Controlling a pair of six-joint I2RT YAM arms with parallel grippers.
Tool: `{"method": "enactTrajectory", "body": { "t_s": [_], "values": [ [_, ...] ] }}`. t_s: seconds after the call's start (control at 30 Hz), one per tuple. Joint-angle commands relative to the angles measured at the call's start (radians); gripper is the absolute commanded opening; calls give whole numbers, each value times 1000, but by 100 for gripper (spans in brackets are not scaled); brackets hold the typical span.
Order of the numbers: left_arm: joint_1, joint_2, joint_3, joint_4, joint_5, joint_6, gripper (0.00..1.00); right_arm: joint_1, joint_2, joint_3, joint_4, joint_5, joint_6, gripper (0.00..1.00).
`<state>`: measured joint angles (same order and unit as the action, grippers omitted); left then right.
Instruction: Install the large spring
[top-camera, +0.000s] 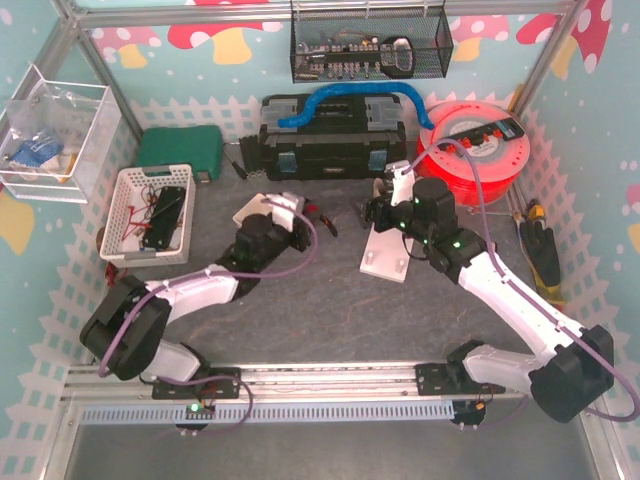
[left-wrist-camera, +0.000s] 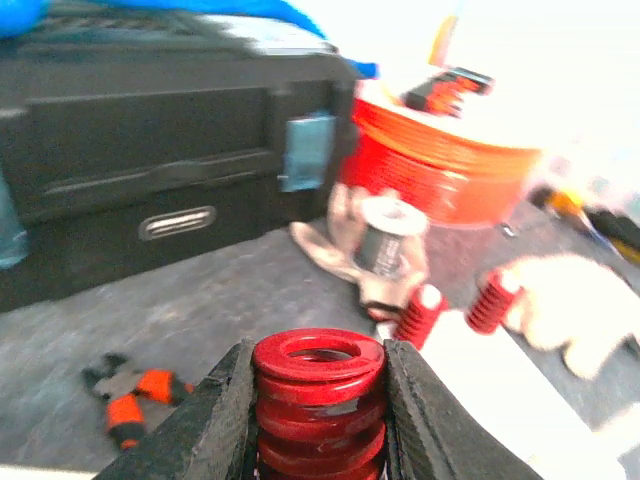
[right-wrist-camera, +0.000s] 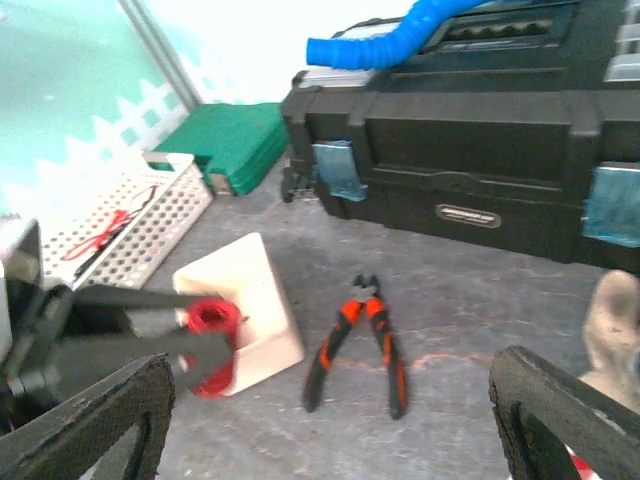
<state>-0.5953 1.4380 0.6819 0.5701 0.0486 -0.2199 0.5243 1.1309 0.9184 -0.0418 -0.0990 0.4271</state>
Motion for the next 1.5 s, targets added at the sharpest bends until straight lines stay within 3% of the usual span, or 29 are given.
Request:
{"method": "enactTrajectory", "body": {
  "t_s": [0.0, 0.27, 0.57, 0.77, 1.0, 1.47],
  "values": [
    [-67, -12, -79, 338, 146, 324, 0, 0, 24, 65, -105, -163, 20, 84],
    [-127, 25, -132, 464, 205, 525, 0, 13, 101, 101, -128, -362, 17, 72],
    [-167, 46, -107, 430, 185, 693, 0, 31, 147, 128, -145, -434, 20, 68],
    [-172, 53, -99, 437, 183, 689, 0, 53, 195, 154, -223, -325, -4, 60],
    [-175, 45, -92, 425, 188, 686, 0, 60, 217, 159, -235, -337, -41, 52],
    [-176, 50, -91, 440, 187, 670, 0, 60, 234, 139, -309, -293, -104, 50]
  ]
}}
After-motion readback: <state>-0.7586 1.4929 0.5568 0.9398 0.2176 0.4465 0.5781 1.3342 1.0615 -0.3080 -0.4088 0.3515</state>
